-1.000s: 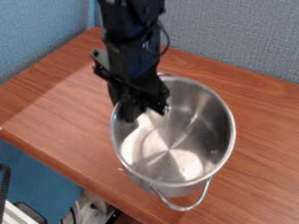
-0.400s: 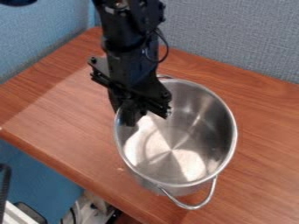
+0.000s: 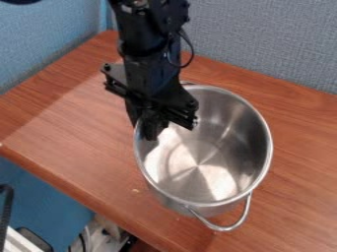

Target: Move the red object from the metal pot to the table

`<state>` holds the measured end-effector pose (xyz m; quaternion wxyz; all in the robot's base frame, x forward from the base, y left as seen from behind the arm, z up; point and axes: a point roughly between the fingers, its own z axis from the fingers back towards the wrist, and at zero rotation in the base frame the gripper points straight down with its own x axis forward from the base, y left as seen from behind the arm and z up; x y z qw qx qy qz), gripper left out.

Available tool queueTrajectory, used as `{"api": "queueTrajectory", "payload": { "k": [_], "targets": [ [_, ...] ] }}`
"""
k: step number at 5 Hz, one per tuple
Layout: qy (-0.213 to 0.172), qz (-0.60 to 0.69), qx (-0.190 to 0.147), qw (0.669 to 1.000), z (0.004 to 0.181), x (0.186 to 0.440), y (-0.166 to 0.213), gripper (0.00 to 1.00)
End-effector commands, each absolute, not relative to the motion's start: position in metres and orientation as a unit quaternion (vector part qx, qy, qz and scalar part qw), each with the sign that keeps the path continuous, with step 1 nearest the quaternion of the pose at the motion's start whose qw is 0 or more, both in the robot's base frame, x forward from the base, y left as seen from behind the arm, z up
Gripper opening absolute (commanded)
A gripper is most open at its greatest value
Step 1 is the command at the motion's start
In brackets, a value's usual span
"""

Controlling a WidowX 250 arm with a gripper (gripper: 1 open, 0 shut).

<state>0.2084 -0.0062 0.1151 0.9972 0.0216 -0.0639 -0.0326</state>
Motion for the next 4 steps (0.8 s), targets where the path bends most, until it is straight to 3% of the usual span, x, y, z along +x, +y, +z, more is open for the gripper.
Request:
{"api": "queueTrajectory", "payload": {
  "k": [1,2,3,4],
  "targets": [
    [-0.103,-0.041,0.016,0.994,0.135,0.219,-0.002,0.0],
    [-0.11,-0.076,0.011,0.991,0.134,0.221,-0.007,0.0],
    [-0.106,-0.051,0.016,0.993,0.137,0.244,-0.008,0.0],
    [-0.105,0.002,0.029,0.994,0.121,0.232,0.032,0.0]
  ]
}}
